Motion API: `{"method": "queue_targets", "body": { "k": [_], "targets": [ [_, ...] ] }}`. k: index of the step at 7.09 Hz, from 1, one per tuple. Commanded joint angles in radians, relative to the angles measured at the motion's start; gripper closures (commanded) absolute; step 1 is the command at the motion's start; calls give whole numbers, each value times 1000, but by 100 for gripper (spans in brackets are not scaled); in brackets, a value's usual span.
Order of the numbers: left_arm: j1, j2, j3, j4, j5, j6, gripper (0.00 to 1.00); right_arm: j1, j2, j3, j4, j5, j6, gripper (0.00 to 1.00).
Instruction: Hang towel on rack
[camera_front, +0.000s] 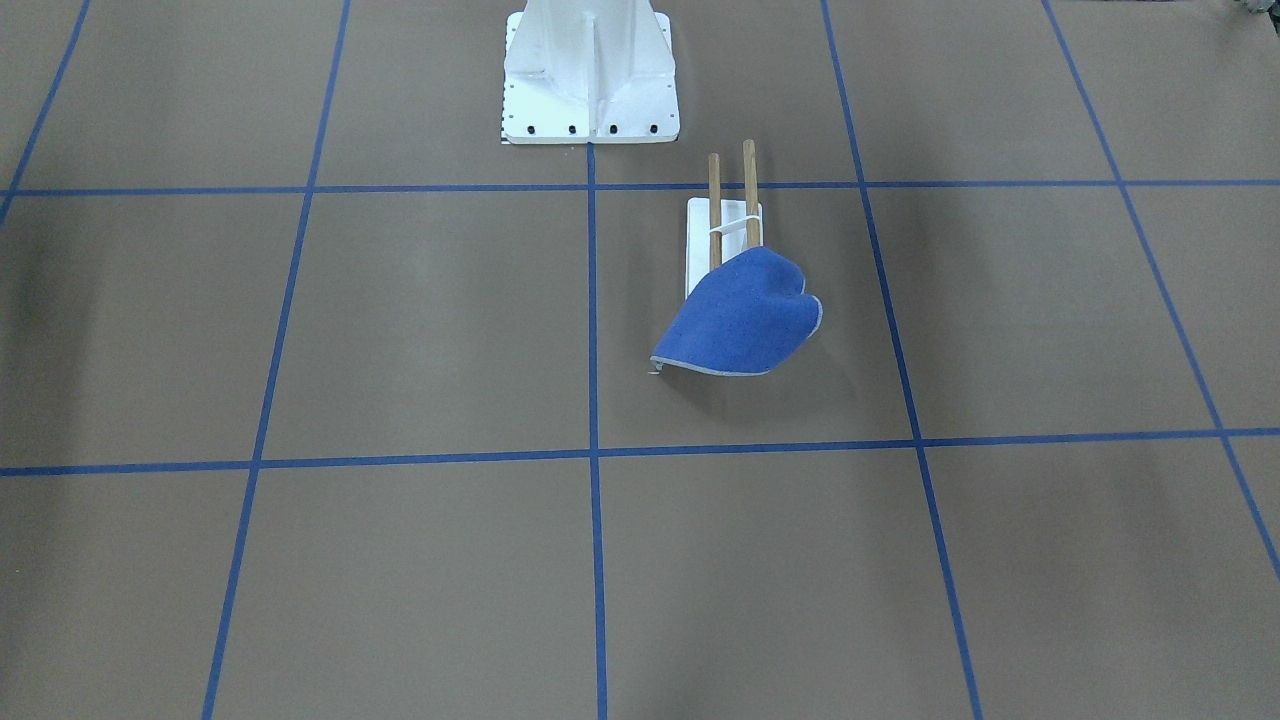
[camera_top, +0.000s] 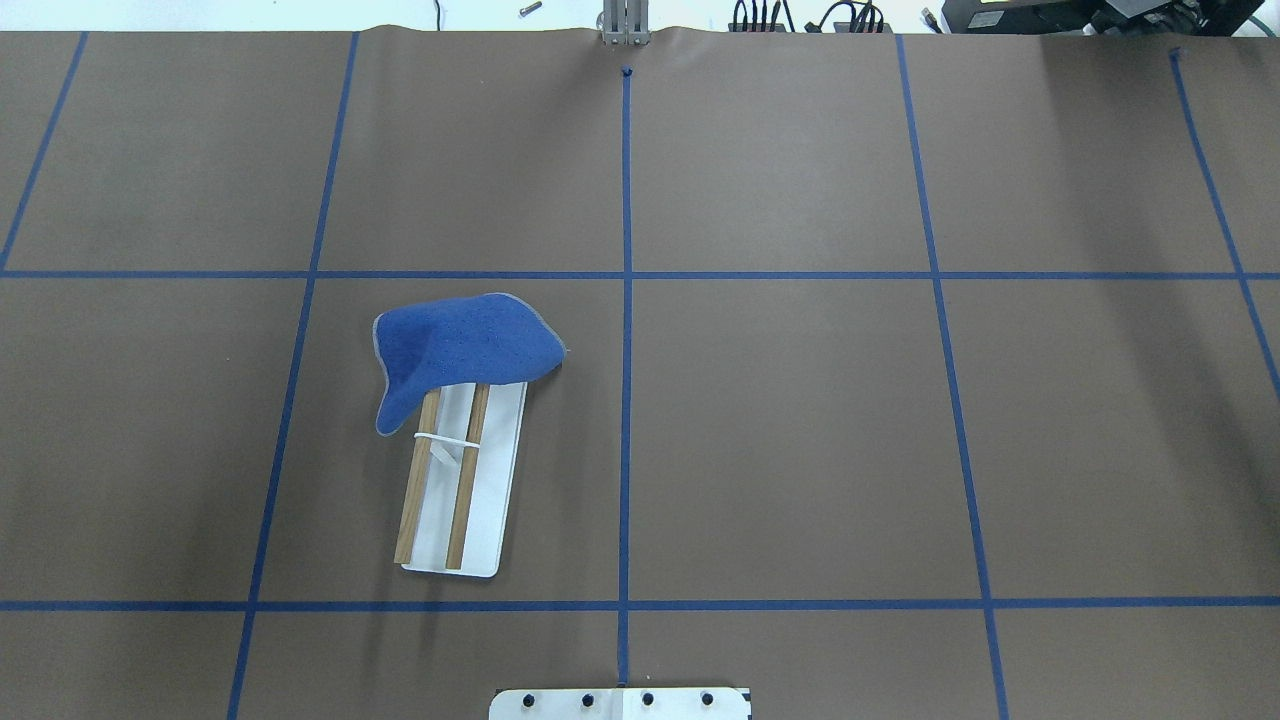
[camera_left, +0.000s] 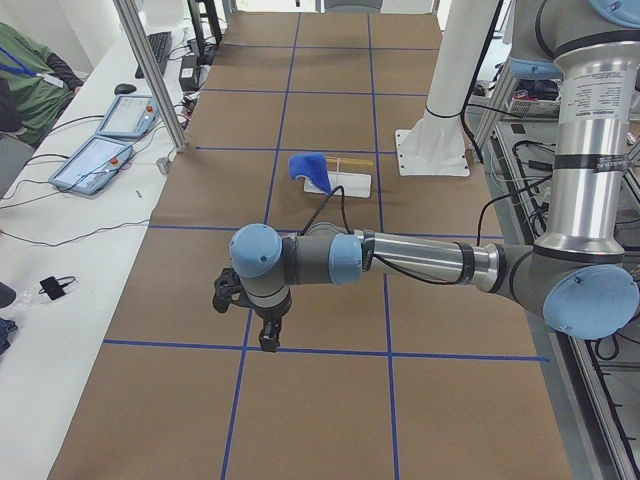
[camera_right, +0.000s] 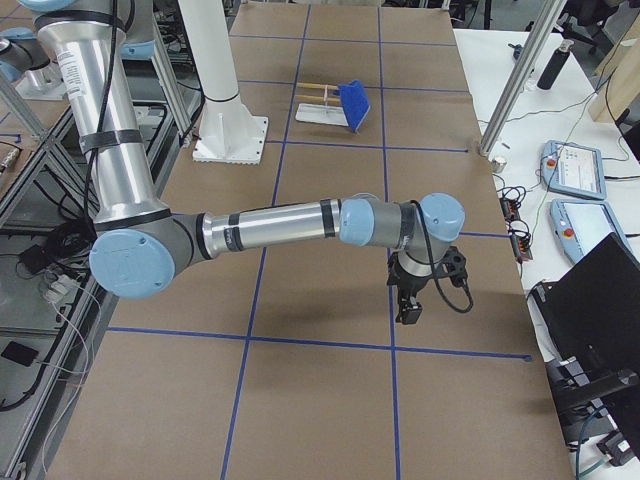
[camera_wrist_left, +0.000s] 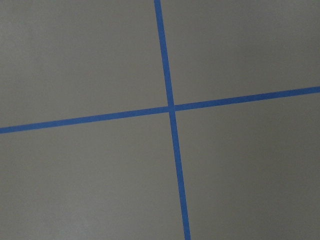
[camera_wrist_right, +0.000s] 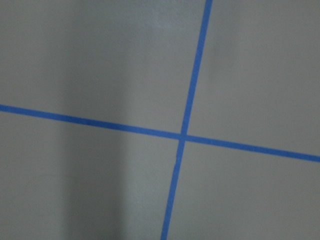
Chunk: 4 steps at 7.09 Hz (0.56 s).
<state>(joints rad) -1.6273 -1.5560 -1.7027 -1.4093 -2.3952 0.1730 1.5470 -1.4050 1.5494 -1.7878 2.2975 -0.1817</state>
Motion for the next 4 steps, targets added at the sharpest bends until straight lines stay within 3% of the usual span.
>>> {"method": "queue_targets", "body": {
  "k": [1,2,4],
  "targets": [
    [-20,11,-18,-10,2,5,2,11,-141,12,156,-4,-2,0],
    [-22,10,-20,-11,1,8,2,22,-188,6,215,-4,-1,0],
    [-22,20,-21,-16,-12,10,2,34,-201,29,223,11,-1,0]
  ]
}}
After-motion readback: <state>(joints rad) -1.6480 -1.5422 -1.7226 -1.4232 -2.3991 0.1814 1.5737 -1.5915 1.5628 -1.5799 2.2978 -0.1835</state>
